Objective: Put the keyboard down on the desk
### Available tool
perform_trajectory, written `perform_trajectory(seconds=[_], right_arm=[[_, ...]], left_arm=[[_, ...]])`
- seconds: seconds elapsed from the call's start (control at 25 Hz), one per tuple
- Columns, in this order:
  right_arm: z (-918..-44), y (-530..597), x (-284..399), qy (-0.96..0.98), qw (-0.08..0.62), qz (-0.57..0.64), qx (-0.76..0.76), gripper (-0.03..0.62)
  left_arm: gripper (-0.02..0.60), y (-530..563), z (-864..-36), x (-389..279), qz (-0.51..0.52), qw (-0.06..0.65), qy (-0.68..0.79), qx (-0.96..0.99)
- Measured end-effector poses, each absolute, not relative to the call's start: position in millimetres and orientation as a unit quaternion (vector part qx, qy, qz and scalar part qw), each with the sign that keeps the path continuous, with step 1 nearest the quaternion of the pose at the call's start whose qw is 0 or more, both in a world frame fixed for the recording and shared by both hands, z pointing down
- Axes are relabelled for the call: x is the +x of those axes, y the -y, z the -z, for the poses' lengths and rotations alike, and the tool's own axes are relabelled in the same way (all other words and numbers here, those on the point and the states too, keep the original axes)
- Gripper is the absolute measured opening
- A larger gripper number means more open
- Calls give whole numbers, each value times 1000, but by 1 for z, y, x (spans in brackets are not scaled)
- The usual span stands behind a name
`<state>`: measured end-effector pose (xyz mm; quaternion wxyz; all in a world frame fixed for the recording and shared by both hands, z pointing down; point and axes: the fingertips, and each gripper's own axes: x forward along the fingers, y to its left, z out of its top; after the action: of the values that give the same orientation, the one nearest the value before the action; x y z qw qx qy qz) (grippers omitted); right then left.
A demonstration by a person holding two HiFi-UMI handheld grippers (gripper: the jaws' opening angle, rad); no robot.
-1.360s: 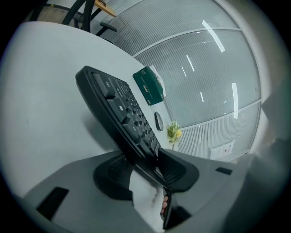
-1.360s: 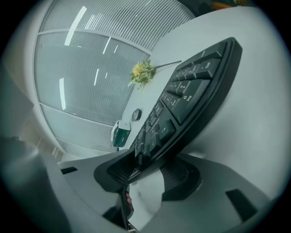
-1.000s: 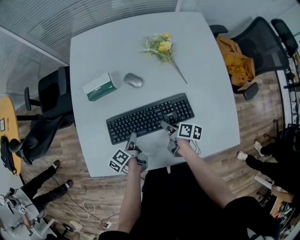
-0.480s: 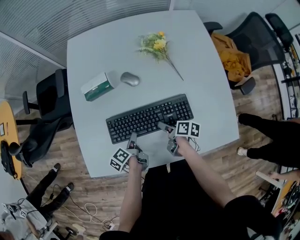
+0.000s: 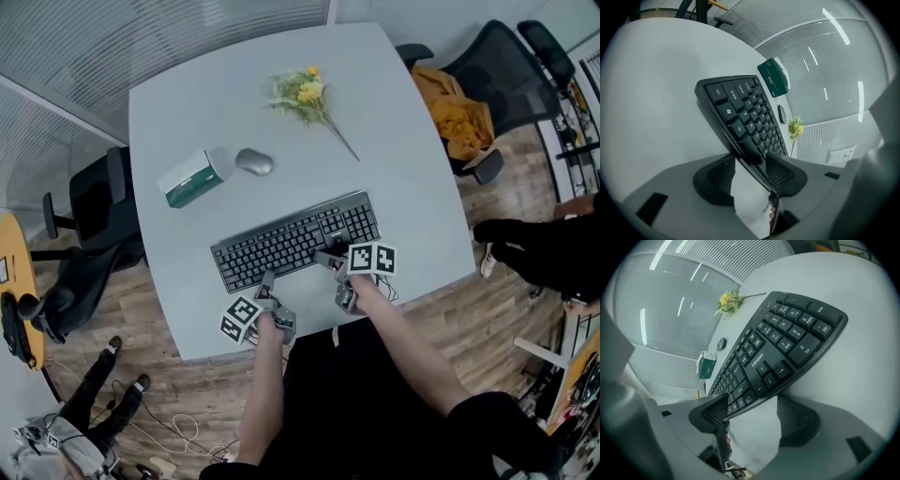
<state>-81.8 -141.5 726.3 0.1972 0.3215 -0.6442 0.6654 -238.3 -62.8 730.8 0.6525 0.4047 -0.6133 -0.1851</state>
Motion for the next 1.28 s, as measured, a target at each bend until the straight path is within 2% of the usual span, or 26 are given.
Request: perform_trajectory(seconds=[0.52,0.88,1.2,1.28], right_arm=[[-706,135,-80,662,159,-656,326,284],[-687,123,-60,684,127,-638,331,201],[-670,121,-31,722,127,-591,338,136],[-664,119,-21,733,127,-575,339,107]], left_arm=[[183,49,-714,-235,162,631,618,440],[175,64,-677,-214,129,577,613,524],[114,66,-660,-183,106,548,614,558],[82,62,-655,-172,100,541,618,562]])
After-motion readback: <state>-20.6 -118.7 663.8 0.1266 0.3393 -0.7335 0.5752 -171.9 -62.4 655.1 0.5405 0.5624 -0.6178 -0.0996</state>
